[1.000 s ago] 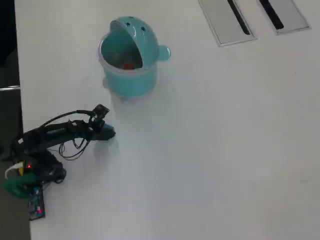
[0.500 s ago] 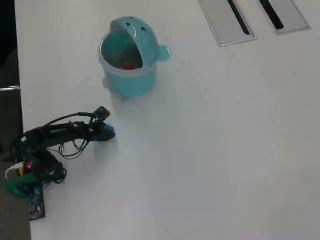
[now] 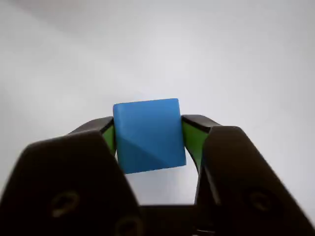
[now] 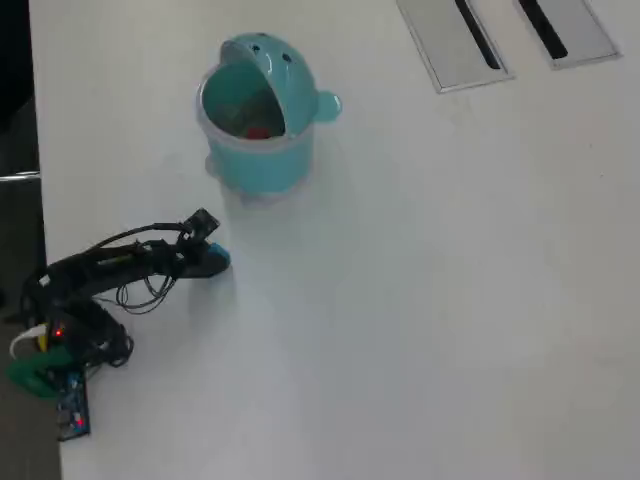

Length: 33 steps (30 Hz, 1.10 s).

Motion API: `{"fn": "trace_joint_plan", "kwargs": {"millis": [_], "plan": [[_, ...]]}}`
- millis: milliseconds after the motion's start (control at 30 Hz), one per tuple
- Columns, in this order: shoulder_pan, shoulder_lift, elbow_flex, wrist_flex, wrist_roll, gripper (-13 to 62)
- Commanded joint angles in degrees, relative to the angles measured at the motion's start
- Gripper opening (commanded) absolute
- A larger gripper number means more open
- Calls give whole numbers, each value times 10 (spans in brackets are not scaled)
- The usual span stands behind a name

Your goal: Grasp RGB lego blocks and put them in the bin one by one.

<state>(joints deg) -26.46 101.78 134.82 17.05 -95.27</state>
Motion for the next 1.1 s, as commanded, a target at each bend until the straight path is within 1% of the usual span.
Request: {"fn": "trace_joint_plan", "kwargs": {"millis": [0, 267, 533, 800, 833, 1067], "plan": [[-15, 26, -77, -28, 20, 195], [-69, 62, -158, 10, 92, 194], [-74, 67, -258, 39, 132, 194], [-94, 40, -386, 57, 145, 194], [-107, 14, -468, 73, 145, 194], [-121, -37, -600, 121, 145, 193]]}}
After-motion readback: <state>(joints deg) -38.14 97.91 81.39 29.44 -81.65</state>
